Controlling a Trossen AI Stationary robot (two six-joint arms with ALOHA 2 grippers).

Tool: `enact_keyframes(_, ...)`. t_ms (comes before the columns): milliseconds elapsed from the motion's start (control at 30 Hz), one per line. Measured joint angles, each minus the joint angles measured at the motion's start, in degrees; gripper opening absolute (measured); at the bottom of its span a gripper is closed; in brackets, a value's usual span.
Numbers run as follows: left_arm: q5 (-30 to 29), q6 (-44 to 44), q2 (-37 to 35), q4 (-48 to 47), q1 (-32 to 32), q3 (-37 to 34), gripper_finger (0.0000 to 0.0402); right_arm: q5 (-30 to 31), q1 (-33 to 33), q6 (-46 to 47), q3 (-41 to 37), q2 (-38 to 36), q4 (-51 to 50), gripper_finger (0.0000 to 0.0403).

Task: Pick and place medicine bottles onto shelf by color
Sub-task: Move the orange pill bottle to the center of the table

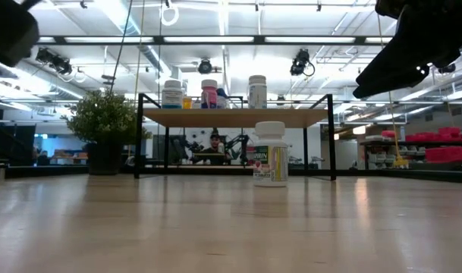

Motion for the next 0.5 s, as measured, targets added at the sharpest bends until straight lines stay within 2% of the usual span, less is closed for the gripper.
enact_keyframes(133,0.12,2.19,-0.04,0.02,1.38,0.02,0.0192,-0.22,0.0,0.0,0.01,0.0,-0.02,0.0255)
enact_keyframes(367,-0.1,6.74,-0.04,0.0,4.13,0.02,0.0216,-0.24,0.0,0.0,0.02,0.0,-0.02,0.0255)
enact_keyframes(500,-0.03,9.74,-0.04,-0.02,5.86,0.02,0.0202,-0.28,0.0,-0.02,0.02,0.0,-0.02,0.0255)
